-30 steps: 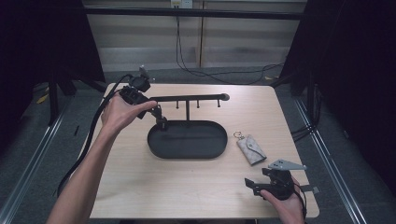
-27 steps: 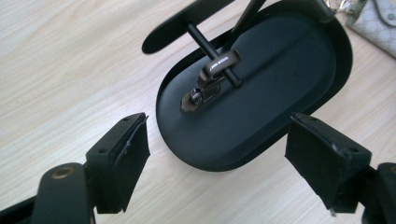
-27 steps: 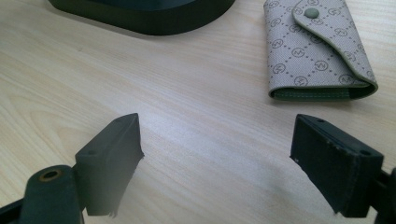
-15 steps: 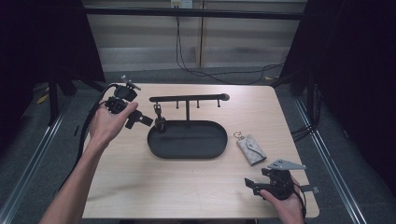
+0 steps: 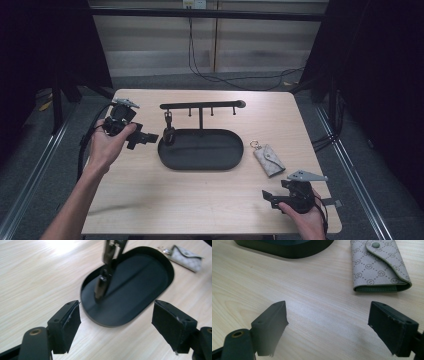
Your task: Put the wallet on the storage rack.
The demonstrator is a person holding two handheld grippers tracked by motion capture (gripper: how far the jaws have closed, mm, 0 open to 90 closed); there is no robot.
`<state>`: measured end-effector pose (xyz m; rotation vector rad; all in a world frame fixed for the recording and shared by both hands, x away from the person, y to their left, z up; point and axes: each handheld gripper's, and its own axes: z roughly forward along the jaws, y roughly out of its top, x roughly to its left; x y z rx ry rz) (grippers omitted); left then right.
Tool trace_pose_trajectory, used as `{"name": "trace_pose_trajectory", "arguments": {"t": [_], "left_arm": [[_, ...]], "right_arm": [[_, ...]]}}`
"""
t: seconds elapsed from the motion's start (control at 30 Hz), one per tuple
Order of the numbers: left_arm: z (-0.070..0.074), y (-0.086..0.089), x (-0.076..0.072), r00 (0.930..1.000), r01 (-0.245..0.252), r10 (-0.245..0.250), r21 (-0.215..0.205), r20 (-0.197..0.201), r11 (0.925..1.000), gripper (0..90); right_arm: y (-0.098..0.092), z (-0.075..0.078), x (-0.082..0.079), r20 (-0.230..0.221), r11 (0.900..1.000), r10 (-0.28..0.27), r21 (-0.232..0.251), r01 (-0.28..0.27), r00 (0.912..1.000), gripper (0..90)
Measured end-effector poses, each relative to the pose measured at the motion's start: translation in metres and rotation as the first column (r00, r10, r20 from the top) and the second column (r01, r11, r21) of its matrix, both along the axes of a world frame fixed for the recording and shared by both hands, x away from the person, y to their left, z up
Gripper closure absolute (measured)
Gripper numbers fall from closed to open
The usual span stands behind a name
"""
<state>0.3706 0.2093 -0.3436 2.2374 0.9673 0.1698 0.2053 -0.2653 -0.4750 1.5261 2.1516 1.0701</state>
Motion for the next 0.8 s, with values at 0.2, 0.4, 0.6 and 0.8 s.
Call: {"name": "trace_pose_trajectory", "arguments": {"t": [0.2, 0.4, 0.6, 0.8], "left_arm": [[-0.014, 0.007, -0.011, 0.9993, -0.036, 0.036, -0.084, -0.002, 0.9958, 22.6], [-0.032, 0.01, -0.028, 0.9993, -0.037, 0.038, -0.11, 0.004, 0.9933, 23.7], [-0.044, 0.021, -0.049, 0.997, -0.042, 0.05, -0.138, 0.059, 0.9895, 24.7], [-0.054, 0.034, -0.071, 0.9951, -0.039, 0.053, -0.166, 0.083, 0.9854, 25.0]], "right_arm": [[-0.001, 0.001, -0.001, 0.005, 1.0, 0.002, 0.009, -0.002, 1.0, 14.3], [0.0, 0.0, 0.001, -0.004, 1.0, 0.006, 0.006, -0.006, 1.0, 14.4], [-0.001, -0.001, 0.002, -0.003, 1.0, 0.002, 0.014, -0.002, 1.0, 14.4], [-0.002, 0.0, 0.002, 0.0, 1.0, 0.0, 0.014, 0.0, 1.0, 14.5]]}}
